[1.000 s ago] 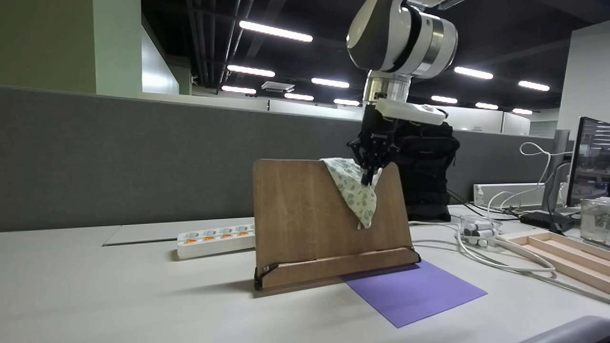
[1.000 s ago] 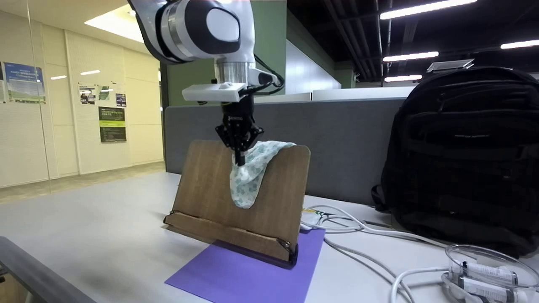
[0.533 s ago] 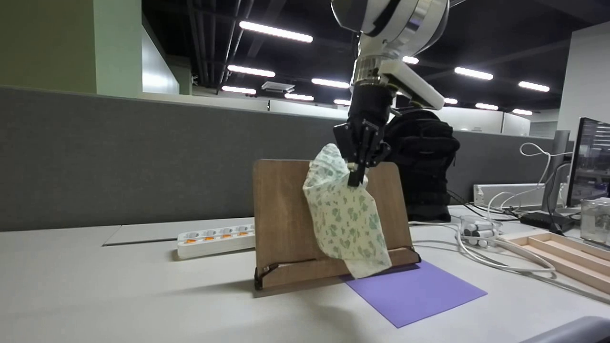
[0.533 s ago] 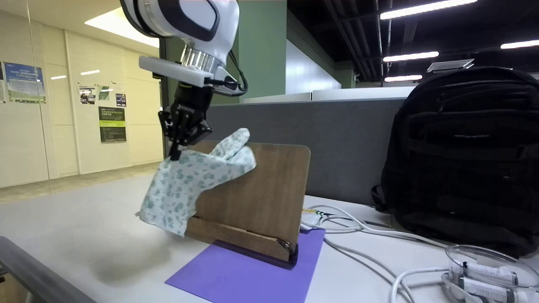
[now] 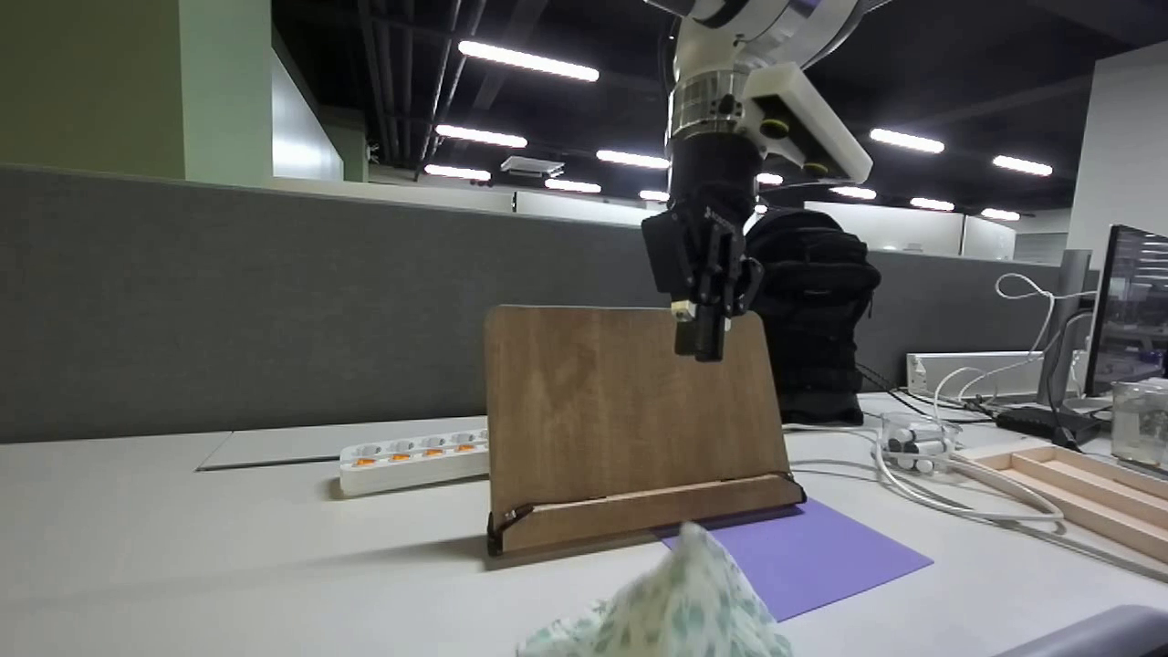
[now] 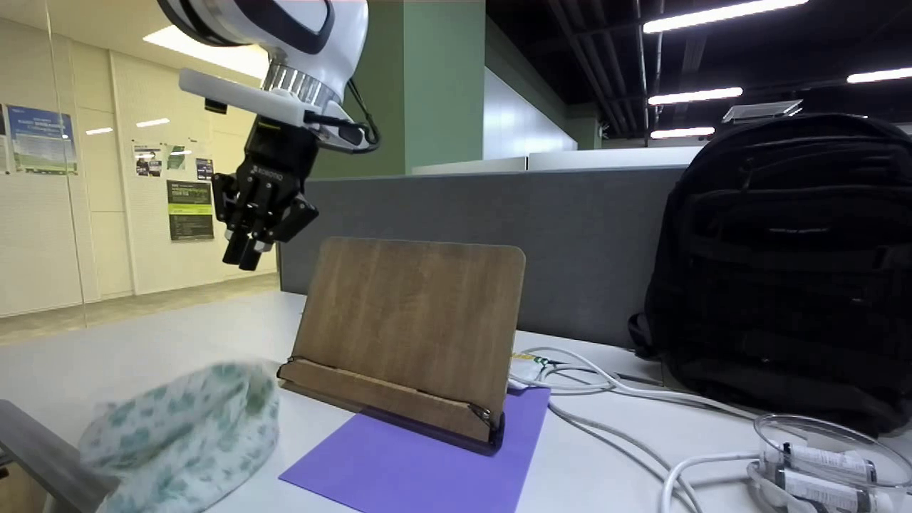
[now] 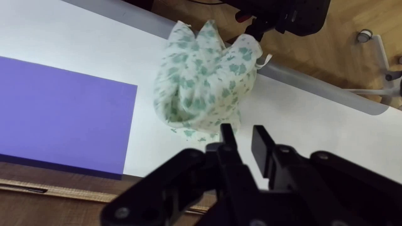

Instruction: Place the cloth on the table

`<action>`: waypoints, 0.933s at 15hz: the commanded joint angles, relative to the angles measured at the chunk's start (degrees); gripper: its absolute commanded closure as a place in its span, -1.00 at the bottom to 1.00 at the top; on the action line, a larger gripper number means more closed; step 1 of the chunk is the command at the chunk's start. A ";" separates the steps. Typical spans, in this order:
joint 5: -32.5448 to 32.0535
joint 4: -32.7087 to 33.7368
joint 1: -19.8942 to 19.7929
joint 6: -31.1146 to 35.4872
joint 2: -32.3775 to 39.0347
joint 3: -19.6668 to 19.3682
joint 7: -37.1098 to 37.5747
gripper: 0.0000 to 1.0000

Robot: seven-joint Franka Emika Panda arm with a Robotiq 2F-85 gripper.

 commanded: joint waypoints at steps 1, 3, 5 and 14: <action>-1.01 -1.96 0.05 1.41 -1.72 0.10 7.55 -0.08; -1.58 -2.21 -0.12 1.22 -1.66 0.22 10.78 -0.35; -2.56 -2.31 -0.37 1.08 -1.64 0.23 13.78 -0.64; -12.21 -2.53 -3.53 10.68 -3.56 -0.49 22.43 -1.00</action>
